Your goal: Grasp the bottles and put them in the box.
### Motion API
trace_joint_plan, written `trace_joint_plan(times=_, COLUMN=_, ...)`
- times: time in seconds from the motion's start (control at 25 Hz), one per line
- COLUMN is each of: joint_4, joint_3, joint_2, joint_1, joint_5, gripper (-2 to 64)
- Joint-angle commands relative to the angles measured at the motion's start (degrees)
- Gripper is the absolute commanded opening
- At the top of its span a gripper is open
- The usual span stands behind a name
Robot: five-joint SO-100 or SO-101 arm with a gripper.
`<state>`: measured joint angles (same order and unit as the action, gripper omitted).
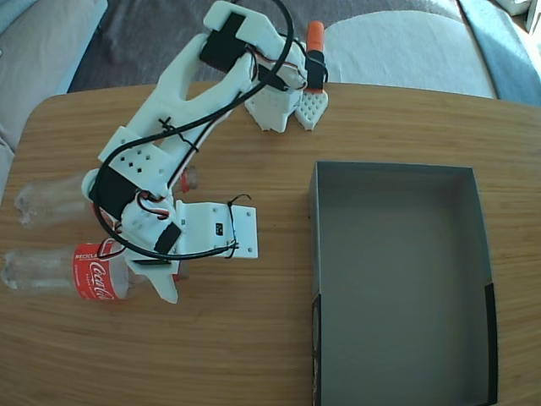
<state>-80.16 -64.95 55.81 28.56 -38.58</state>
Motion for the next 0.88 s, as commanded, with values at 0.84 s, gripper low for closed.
trace_joint_plan(times=0.84, joint_4=0.70, joint_3=4.66, joint_2=-2.64, joint_1=3.69, joint_5=-0.53, gripper=44.5)
